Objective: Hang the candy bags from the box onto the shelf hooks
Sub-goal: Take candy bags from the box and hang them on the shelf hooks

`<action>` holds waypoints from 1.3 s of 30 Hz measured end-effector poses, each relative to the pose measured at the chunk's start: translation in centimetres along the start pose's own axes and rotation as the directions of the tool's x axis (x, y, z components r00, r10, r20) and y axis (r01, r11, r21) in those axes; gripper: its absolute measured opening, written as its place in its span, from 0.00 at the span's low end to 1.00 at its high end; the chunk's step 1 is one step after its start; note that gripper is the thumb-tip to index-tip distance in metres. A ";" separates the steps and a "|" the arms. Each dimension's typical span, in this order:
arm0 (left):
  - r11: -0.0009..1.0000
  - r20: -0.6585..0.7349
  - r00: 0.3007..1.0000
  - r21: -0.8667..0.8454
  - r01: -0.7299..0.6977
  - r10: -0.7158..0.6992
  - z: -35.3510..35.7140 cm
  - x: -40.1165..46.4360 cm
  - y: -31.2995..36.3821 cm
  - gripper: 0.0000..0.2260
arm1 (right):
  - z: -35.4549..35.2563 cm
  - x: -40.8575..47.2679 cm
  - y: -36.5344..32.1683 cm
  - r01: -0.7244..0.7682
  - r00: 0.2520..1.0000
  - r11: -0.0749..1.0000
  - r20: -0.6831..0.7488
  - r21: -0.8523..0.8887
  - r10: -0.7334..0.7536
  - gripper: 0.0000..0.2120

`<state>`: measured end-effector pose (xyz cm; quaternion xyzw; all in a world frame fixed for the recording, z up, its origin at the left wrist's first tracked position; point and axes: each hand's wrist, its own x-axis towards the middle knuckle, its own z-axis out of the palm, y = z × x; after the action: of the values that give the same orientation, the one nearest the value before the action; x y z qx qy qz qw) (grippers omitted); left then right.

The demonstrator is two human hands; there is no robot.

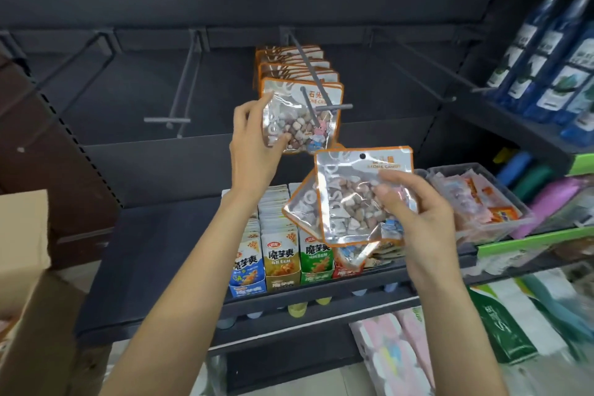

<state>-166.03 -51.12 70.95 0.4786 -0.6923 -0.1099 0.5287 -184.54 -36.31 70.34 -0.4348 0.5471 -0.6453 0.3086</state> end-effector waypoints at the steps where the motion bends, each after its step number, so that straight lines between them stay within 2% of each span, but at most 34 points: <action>1: 1.000 0.008 1.000 -0.004 0.006 -0.006 -0.2 -0.2 -0.1 0.28 | 0.3 0.0 -0.1 -0.034 0.999 0.997 0.016 0.071 0.033 0.07; 5: 0.996 0.043 0.998 -0.081 0.040 -0.037 -1.5 -0.6 0.0 0.24 | 1.8 0.1 -0.8 -0.144 0.990 0.898 0.066 0.416 0.128 0.08; 9: 0.946 -0.031 0.996 -0.316 0.069 -0.083 -4.4 -2.7 2.3 0.11 | 2.9 0.4 -1.1 -0.106 0.994 0.858 0.044 0.503 0.097 0.09; 11: 0.859 0.118 0.983 -0.478 0.183 -0.144 -5.7 -4.2 3.9 0.10 | 3.3 0.6 -0.9 -0.096 0.995 0.851 0.027 0.516 0.097 0.08; 13: 0.773 0.305 0.935 -0.545 0.326 -0.179 -5.9 -5.3 5.0 0.16 | 3.8 0.6 -0.5 -0.091 0.995 0.845 0.022 0.527 0.093 0.07; 15: 0.761 0.345 0.920 -0.541 0.359 -0.189 -5.5 -5.5 5.3 0.20 | 4.2 0.6 0.1 -0.090 0.995 0.852 0.021 0.516 0.093 0.07; 21: 0.824 0.243 0.960 -0.511 0.246 -0.135 -5.6 -4.8 4.8 0.20 | 4.1 0.8 0.3 0.007 1.000 0.951 0.009 0.309 -0.011 0.07; 25: 0.811 0.299 0.936 -0.492 0.317 -0.185 -5.6 -5.4 3.3 0.19 | 3.3 1.1 -0.4 0.187 0.982 0.980 0.012 0.062 -0.188 0.11; 27: 0.747 0.318 0.920 -0.549 0.374 -0.227 -5.5 -6.1 2.7 0.19 | 3.0 1.0 -0.4 0.221 0.974 0.974 0.033 0.047 -0.222 0.11; 29: 0.625 0.312 0.911 -0.663 0.412 -0.270 -5.2 -6.8 2.4 0.18 | 3.0 0.9 -0.1 0.218 0.975 0.975 0.034 0.053 -0.220 0.10; 31: 0.574 0.300 0.911 -0.708 0.411 -0.282 -4.5 -7.4 2.5 0.18 | 3.2 0.8 0.2 0.188 0.981 0.979 0.030 0.073 -0.191 0.09; 34: 0.567 0.273 0.921 -0.727 0.387 -0.278 -3.7 -8.1 2.9 0.19 | 3.7 0.8 0.3 0.134 0.990 0.987 0.030 0.091 -0.137 0.07; 39: 0.592 0.226 0.940 -0.732 0.337 -0.255 -3.4 -8.3 3.2 0.28 | 4.0 0.7 0.3 0.037 0.990 0.998 0.136 0.041 -0.043 0.07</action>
<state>-165.01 -41.83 69.28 0.3141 -0.5167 -0.4997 0.6202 -181.24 -38.75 70.26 -0.4830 0.5032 -0.6304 0.3408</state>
